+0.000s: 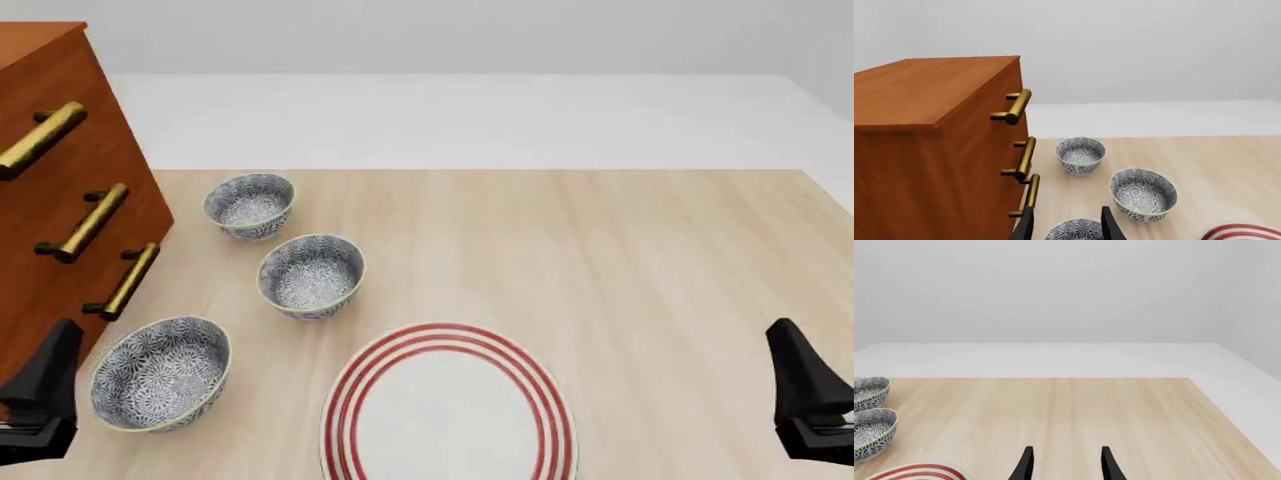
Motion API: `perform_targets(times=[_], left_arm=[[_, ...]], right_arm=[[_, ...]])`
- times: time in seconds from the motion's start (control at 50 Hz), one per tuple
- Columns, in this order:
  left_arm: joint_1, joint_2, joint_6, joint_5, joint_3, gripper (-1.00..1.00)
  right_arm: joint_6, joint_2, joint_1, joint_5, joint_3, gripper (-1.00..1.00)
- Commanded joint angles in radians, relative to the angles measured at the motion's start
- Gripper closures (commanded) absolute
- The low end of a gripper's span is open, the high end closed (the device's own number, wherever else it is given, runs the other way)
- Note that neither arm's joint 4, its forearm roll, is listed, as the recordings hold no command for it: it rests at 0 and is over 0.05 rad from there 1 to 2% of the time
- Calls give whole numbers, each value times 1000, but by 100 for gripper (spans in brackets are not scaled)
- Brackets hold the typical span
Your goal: Open the top drawer of the cabinet.
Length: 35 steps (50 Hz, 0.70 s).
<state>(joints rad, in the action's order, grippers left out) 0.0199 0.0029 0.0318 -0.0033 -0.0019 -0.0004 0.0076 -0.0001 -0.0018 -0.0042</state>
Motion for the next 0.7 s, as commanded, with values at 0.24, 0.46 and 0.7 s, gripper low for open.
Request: perform_targets(times=[0.24, 0.46, 0.7], left_arm=[[-12, -3, 185, -21, -14, -100], [22, -3, 331, -67, -34, -100], [28, -3, 487, -117, -6, -100]], right_arm=[[0, 0, 0, 0, 0, -100], [0, 0, 0, 0, 0, -100], [0, 0, 0, 0, 0, -100]])
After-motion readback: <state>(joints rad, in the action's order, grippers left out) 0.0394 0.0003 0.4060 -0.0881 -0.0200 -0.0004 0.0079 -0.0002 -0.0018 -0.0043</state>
